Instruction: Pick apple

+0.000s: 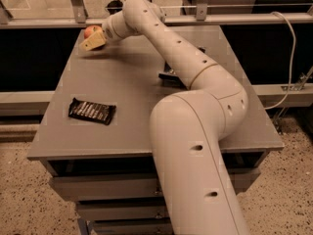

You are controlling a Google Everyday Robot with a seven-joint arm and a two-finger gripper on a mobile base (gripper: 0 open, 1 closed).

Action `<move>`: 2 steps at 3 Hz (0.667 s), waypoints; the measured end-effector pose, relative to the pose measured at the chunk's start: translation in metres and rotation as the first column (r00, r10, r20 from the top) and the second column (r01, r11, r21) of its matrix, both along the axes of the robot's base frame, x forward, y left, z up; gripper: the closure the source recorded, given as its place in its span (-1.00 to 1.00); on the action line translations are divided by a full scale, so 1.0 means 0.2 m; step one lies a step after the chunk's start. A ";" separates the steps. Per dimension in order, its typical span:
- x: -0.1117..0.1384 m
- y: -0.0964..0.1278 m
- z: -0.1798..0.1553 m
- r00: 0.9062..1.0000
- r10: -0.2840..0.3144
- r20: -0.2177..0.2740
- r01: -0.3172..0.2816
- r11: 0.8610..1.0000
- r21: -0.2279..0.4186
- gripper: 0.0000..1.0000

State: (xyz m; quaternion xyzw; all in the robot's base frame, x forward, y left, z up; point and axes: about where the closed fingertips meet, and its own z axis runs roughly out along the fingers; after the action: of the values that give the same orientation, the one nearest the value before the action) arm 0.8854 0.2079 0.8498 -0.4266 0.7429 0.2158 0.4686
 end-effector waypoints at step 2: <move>-0.03 0.08 -0.01 0.999 0.044 -0.031 -0.044 0.999 0.009 -0.08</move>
Offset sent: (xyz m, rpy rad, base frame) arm -0.0041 0.0115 0.0053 0.0122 0.0339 0.0475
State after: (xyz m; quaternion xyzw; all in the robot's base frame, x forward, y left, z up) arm 0.8801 0.2248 0.8485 -0.4376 0.7396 0.2358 0.4539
